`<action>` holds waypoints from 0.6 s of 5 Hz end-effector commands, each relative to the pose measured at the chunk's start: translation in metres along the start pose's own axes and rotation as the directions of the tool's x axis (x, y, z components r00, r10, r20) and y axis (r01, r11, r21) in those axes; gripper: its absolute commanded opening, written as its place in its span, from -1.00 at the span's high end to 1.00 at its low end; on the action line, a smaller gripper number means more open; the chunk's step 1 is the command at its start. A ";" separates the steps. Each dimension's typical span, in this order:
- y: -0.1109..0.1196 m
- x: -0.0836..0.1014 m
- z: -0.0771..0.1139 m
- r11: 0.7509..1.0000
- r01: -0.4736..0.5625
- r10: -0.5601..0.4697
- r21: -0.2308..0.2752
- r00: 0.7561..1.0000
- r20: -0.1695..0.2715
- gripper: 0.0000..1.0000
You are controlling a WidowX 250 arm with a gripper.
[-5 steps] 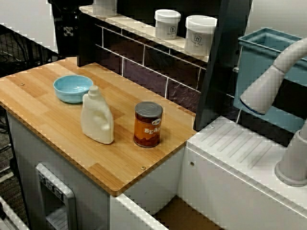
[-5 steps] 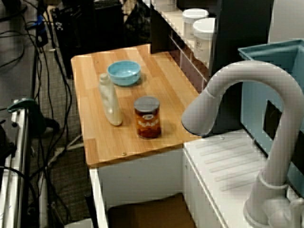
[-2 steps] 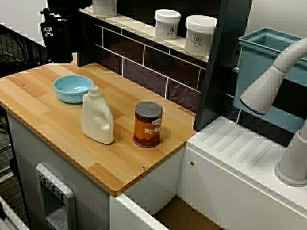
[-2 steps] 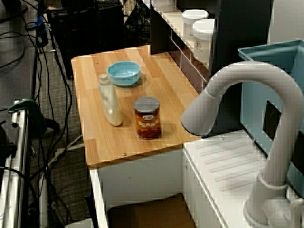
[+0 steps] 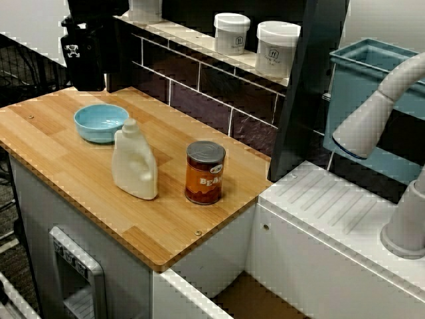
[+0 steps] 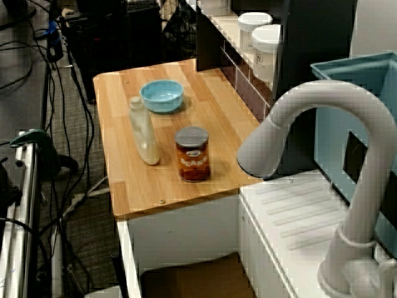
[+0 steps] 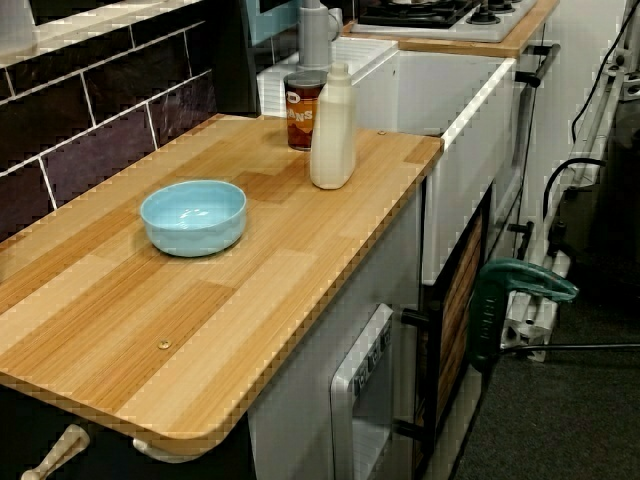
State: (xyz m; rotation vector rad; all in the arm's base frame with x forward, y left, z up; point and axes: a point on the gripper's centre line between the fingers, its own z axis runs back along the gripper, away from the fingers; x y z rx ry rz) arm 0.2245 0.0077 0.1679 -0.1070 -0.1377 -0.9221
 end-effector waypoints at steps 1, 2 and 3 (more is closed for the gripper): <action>-0.004 0.002 0.008 1.000 0.003 -0.003 0.027 1.000 0.013 -1.00; -0.004 0.002 0.008 1.000 0.003 -0.003 0.027 1.000 0.013 -1.00; 0.019 0.005 -0.004 0.989 0.149 -0.149 -0.003 0.989 -0.011 -1.00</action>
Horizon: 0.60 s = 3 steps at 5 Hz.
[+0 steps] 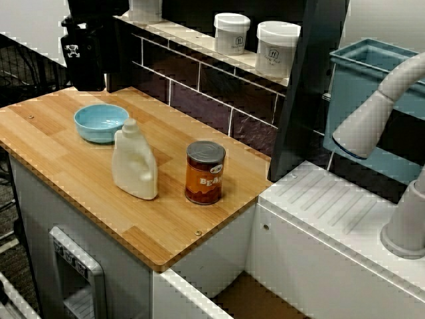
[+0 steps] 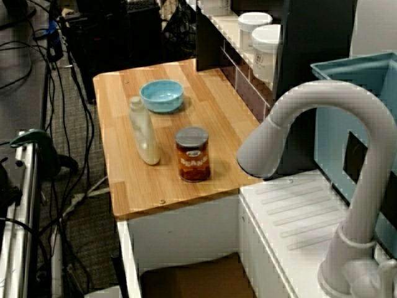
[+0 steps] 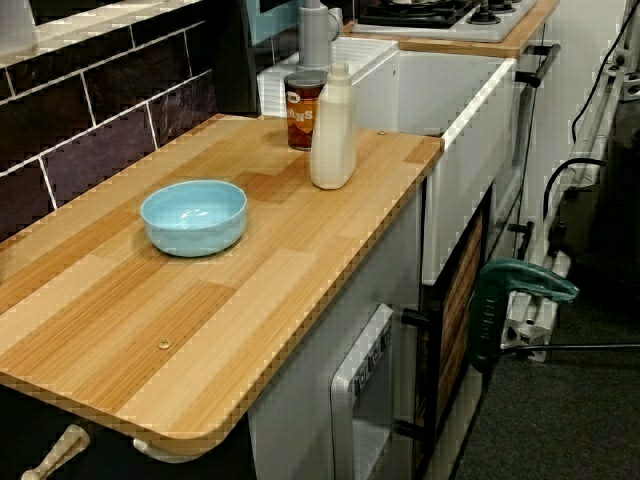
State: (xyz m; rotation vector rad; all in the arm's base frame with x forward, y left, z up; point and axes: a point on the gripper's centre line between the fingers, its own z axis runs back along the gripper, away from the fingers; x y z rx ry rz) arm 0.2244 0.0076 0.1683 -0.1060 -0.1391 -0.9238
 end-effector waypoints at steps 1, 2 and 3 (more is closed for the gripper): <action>0.024 0.011 -0.009 0.960 0.279 -0.279 0.031 0.960 0.001 -1.00; 0.025 0.009 -0.013 0.928 0.355 -0.359 0.115 0.933 0.022 -1.00; 0.025 0.009 -0.022 0.930 0.354 -0.358 0.103 0.933 0.026 -1.00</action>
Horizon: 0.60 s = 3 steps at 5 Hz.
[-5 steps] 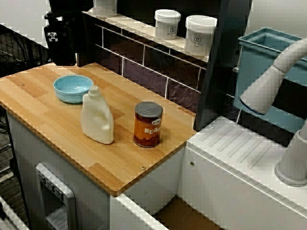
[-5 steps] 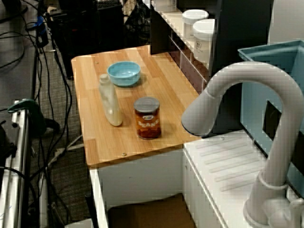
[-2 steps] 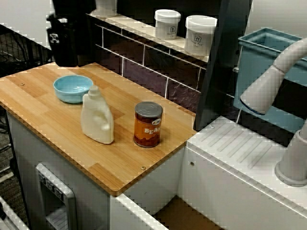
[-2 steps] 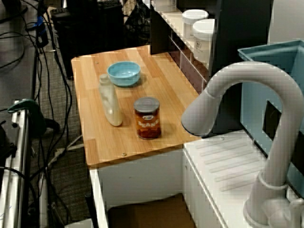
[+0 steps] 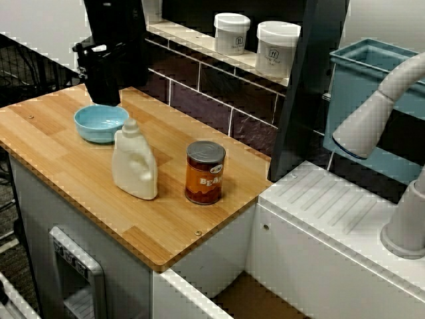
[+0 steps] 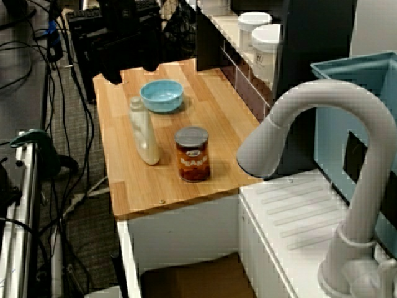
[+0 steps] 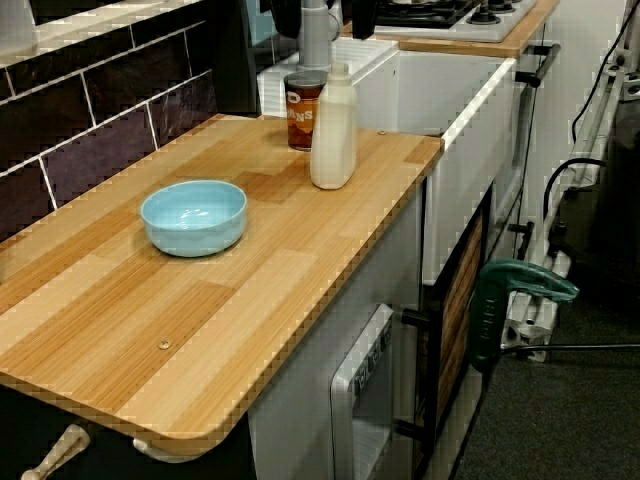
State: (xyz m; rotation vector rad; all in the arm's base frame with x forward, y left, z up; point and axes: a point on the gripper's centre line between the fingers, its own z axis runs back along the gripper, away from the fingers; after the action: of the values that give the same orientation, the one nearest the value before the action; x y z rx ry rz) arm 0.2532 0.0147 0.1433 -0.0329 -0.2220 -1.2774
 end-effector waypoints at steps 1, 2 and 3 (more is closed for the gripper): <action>-0.008 0.005 -0.002 1.000 -0.007 0.007 0.022 1.000 0.001 -1.00; -0.010 0.005 -0.011 0.997 -0.071 0.071 0.021 0.997 0.009 -1.00; -0.010 0.002 -0.023 0.994 -0.109 0.109 -0.018 0.994 0.019 -1.00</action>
State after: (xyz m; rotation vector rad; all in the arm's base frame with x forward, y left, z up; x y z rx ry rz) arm 0.2493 0.0090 0.1120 -0.0888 -0.2053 -1.1702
